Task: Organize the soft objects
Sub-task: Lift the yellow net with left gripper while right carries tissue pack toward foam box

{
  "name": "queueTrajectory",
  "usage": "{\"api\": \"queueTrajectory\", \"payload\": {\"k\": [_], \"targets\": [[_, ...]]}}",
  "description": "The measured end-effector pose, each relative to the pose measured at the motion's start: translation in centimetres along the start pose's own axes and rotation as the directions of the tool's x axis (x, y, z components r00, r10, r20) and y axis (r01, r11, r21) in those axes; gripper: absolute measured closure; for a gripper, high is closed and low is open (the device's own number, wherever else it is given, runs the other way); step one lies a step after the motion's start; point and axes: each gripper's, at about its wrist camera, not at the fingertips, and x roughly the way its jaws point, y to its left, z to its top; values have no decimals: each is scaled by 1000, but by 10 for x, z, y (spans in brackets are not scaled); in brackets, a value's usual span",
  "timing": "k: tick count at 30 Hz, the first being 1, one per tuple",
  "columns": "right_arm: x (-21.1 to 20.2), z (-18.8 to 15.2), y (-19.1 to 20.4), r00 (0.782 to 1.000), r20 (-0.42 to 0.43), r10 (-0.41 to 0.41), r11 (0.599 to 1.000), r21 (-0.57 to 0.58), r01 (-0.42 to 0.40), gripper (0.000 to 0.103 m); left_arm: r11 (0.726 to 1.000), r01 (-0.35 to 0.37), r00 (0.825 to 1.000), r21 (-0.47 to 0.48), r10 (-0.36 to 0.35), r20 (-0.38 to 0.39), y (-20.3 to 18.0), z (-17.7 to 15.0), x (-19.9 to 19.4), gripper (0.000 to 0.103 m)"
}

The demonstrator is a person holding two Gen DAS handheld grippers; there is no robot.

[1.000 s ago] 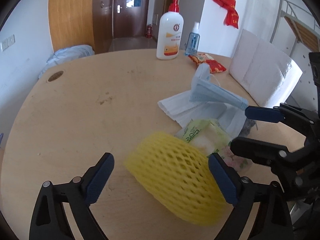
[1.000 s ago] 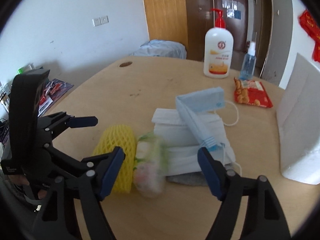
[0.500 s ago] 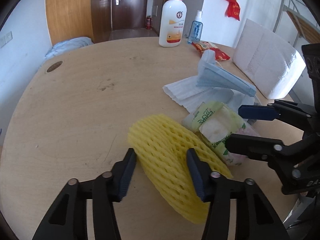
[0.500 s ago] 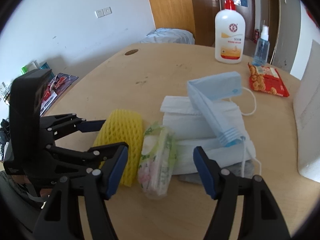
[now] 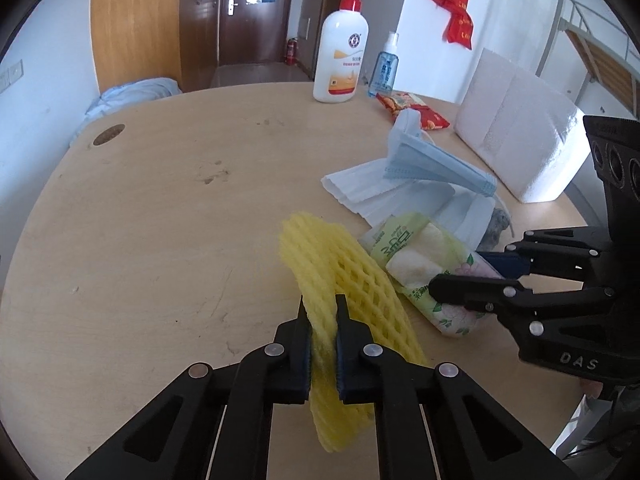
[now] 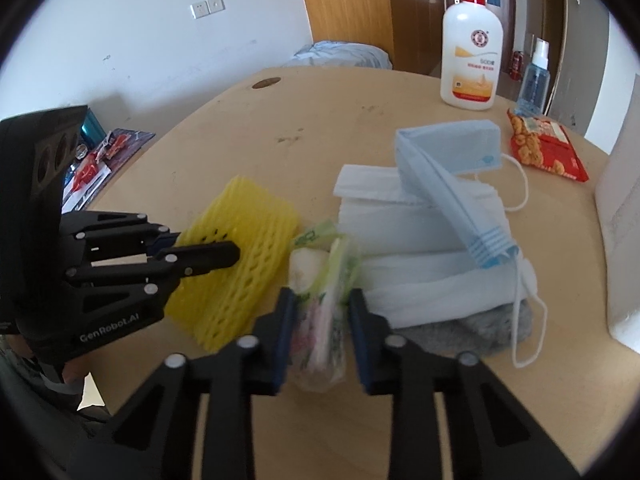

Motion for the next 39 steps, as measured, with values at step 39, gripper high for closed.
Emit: {"api": "queueTrajectory", "payload": {"k": [39], "targets": [[-184,-61,54,875,465,-135,991,78,112,88,995,-29,881,92,-19,473,-78,-37,-181,95]]}}
